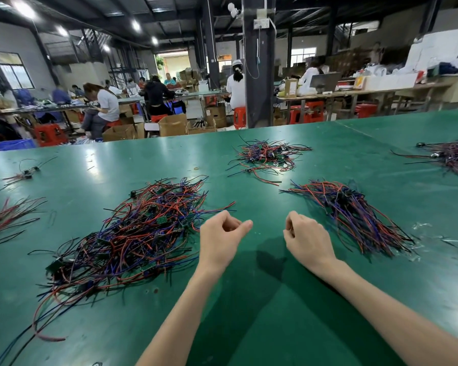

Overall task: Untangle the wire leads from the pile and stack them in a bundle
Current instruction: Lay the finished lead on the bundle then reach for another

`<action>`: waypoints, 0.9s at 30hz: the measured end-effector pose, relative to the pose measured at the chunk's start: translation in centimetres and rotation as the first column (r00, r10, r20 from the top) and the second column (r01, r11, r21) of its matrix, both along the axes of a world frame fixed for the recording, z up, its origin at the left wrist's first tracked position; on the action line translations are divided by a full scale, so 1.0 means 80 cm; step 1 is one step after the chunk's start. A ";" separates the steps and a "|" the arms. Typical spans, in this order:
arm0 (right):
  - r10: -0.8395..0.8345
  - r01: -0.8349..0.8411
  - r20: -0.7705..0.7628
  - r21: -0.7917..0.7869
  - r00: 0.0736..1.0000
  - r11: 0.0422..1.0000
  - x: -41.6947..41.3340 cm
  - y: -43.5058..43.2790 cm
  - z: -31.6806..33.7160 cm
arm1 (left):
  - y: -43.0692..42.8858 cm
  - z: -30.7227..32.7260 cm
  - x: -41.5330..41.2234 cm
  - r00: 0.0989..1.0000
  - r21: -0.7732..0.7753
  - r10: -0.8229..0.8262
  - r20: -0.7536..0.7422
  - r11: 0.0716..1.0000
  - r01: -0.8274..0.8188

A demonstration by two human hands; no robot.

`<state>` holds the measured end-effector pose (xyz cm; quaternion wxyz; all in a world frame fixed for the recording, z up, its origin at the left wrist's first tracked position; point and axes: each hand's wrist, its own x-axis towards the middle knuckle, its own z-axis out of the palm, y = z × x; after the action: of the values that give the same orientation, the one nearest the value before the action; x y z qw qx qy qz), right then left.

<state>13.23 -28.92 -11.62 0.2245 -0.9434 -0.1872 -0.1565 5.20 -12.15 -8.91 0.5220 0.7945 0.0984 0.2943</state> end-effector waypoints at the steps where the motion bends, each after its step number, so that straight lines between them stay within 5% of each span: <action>1: 0.007 -0.007 -0.001 0.005 1.000 1.000 0.000 -0.003 0.000 | 0.010 0.006 0.002 0.999 0.063 0.044 0.018 0.997 -0.045; 6: 0.042 -0.041 -0.014 0.025 0.999 0.999 -0.001 -0.004 -0.003 | 0.087 0.036 0.023 0.926 0.528 0.358 -0.116 0.812 -0.248; 9: 0.046 -0.046 -0.017 0.024 0.999 0.999 0.001 -0.002 -0.004 | 0.115 0.043 0.038 0.788 0.798 0.537 -0.301 0.594 -0.100; 12: 0.047 -0.046 -0.027 0.029 0.999 0.999 0.001 -0.003 -0.004 | 0.122 0.038 0.050 0.704 0.847 0.573 -0.420 0.525 0.078; 19: 0.053 -0.051 -0.051 0.047 0.997 0.998 0.000 -0.003 -0.004 | 0.127 0.021 0.062 0.699 0.875 0.590 -0.404 0.473 0.106; 22: 0.054 -0.052 -0.054 0.047 0.997 0.998 -0.001 -0.004 -0.004 | 0.125 0.020 0.062 0.754 0.861 0.545 -0.368 0.506 0.055; 27: 0.060 -0.058 -0.044 0.045 0.997 0.997 -0.001 -0.003 -0.003 | 0.124 0.044 0.060 0.885 0.474 0.346 -0.313 0.864 -0.170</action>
<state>13.12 -29.15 -11.88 0.2537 -0.9357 -0.2065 -0.1323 9.99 -2.25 -5.36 0.2573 0.9114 0.2390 0.2143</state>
